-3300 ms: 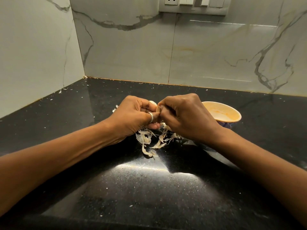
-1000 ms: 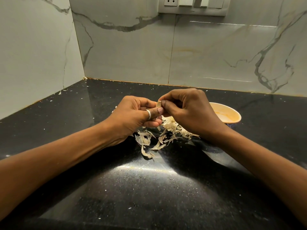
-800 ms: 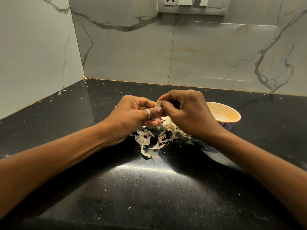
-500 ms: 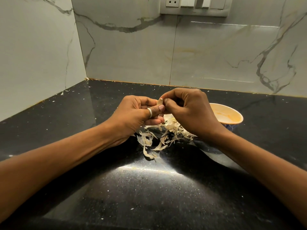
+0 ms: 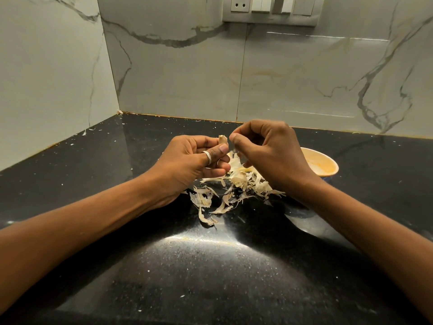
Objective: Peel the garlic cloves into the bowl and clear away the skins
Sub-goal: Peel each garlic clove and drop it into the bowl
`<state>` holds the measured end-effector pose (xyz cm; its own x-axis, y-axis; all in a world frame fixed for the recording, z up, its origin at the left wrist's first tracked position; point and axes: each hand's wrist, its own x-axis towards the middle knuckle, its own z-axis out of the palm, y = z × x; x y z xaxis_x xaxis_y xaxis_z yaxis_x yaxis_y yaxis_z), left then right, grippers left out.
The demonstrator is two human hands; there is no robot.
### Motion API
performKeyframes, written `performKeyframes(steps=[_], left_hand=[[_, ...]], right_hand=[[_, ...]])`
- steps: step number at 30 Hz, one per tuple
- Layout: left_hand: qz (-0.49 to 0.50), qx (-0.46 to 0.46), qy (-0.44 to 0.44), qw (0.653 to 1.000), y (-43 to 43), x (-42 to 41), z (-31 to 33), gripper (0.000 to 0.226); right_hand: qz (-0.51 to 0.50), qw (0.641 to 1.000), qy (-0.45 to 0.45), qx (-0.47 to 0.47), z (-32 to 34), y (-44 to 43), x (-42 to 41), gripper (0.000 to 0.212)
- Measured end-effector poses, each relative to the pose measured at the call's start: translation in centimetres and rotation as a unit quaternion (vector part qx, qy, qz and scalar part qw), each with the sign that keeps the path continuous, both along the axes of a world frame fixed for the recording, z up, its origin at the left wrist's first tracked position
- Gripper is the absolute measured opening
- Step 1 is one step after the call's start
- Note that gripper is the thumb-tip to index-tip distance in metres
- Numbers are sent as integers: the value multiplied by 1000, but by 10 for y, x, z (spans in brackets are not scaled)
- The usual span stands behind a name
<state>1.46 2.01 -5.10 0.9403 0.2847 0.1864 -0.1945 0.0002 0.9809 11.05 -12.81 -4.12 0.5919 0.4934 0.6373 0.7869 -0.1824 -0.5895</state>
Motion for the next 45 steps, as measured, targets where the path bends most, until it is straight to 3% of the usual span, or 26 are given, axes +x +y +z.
performKeyframes(steps=[19, 29, 41, 45], left_hand=[[-7, 74, -5, 997, 1, 3, -6, 7], [-12, 116, 4, 993, 2, 3, -8, 6], [-21, 109, 0, 994, 4, 3, -9, 10], [-21, 95, -2, 995, 3, 3, -8, 15]], right_hand=[[33, 986, -138, -84, 7, -7, 1, 10], [40, 949, -261, -170, 8, -9, 5, 16], [36, 951, -265, -157, 5, -6, 5, 19], [36, 965, -225, -130, 5, -6, 4, 17]])
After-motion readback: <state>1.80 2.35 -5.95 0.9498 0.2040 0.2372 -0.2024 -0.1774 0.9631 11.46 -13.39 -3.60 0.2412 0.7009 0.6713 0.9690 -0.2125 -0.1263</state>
